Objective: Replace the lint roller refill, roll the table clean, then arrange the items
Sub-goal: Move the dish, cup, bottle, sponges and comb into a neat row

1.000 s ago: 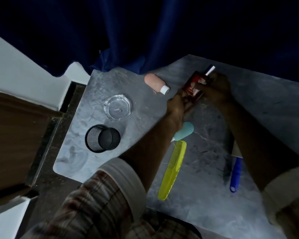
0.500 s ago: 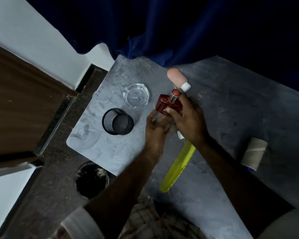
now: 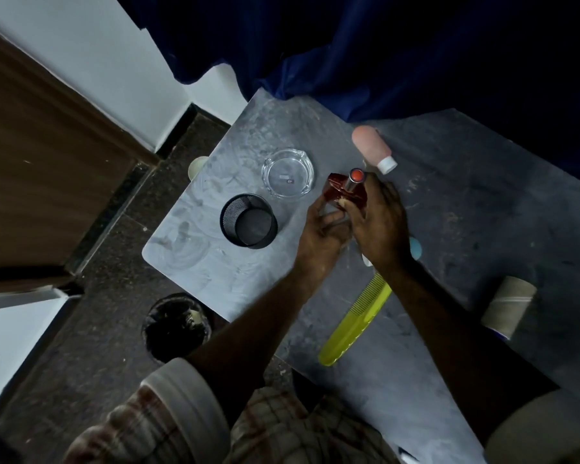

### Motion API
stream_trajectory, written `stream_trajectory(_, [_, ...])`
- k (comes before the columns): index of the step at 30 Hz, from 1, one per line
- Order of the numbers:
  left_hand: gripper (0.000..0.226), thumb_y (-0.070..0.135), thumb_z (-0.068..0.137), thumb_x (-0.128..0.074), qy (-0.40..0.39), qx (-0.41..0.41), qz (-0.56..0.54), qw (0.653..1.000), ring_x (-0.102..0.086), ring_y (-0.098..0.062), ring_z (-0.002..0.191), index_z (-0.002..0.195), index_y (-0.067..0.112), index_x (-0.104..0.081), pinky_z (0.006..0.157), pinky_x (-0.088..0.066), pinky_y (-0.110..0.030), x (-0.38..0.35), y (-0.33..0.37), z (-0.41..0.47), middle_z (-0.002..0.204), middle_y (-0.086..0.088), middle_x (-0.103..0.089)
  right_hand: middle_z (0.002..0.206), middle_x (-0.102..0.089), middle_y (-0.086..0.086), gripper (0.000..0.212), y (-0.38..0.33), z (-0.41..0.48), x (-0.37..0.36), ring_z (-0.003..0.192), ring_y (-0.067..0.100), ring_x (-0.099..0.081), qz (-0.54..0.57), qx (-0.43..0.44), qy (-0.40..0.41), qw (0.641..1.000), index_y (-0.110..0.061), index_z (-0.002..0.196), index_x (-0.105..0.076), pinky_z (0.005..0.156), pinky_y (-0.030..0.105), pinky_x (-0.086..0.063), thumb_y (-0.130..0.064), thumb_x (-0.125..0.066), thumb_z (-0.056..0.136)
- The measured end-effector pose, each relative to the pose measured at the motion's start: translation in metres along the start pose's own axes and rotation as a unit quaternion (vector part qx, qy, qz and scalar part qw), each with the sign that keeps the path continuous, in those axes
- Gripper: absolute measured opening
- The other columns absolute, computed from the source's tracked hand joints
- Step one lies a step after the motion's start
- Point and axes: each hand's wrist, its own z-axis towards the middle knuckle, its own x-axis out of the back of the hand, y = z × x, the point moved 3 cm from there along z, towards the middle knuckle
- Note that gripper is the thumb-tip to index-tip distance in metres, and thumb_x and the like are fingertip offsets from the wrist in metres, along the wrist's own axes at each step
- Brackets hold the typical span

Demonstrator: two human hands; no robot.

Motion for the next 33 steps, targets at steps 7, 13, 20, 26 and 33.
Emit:
stream_trajectory(7, [0.057,-0.019,0.096,-0.057,-0.056,-0.021,0.011,0.998,-0.078,-0.004,0.091,0.120,0.032,-0.056,0.081,-0.064,-0.025,-0.007,0.011,0.002,0.109,0.001,-0.075,0.123,-0.071,0.021,0.049,0.000,0.002,0.006,0.113,0.040,-0.066,-0.014,-0.005,0.008,1.000,0.000,0.131,-0.061,0.092,0.042,-0.055,-0.018,-0.078,0.089])
stream_trajectory(13, [0.057,-0.021,0.096,-0.054,-0.054,-0.007,0.008,0.998,-0.077,-0.004,0.086,0.123,0.029,-0.053,0.074,-0.063,-0.020,-0.010,0.010,0.005,0.114,-0.006,-0.073,0.118,-0.071,0.020,0.050,-0.001,0.004,0.008,0.108,0.039,-0.068,-0.014,-0.015,0.005,1.000,-0.003,0.130,-0.062,0.087,0.040,-0.056,-0.021,-0.080,0.087])
stream_trajectory(20, [0.059,-0.019,0.097,-0.054,-0.047,0.001,-0.009,0.999,-0.076,-0.001,0.082,0.141,0.020,-0.045,0.077,-0.062,-0.020,-0.010,0.007,0.001,0.114,-0.009,-0.069,0.119,-0.072,0.016,0.048,0.000,0.003,0.007,0.109,0.035,-0.066,-0.001,-0.024,-0.002,1.000,-0.005,0.129,-0.063,0.087,0.039,-0.054,-0.021,-0.079,0.087])
stream_trajectory(26, [0.066,-0.022,0.098,-0.048,-0.041,0.002,-0.012,0.999,-0.073,-0.002,0.084,0.153,0.014,-0.039,0.079,-0.060,-0.023,-0.008,0.010,-0.002,0.113,-0.006,-0.067,0.131,-0.065,0.013,0.067,0.002,0.001,0.005,0.119,0.033,-0.060,0.009,-0.046,-0.048,0.998,-0.015,0.142,-0.050,0.089,0.038,-0.053,-0.021,-0.081,0.083])
stream_trajectory(33, [0.059,-0.015,0.101,-0.053,0.025,0.063,-0.084,0.994,-0.057,-0.031,0.118,0.156,0.000,-0.037,0.089,-0.055,-0.034,0.007,-0.005,-0.003,0.129,-0.019,-0.058,0.131,-0.061,0.015,0.048,0.030,0.016,0.040,0.120,0.034,-0.056,-0.106,-0.075,-0.054,0.990,-0.011,0.126,-0.061,0.097,0.040,-0.047,-0.009,-0.063,0.078])
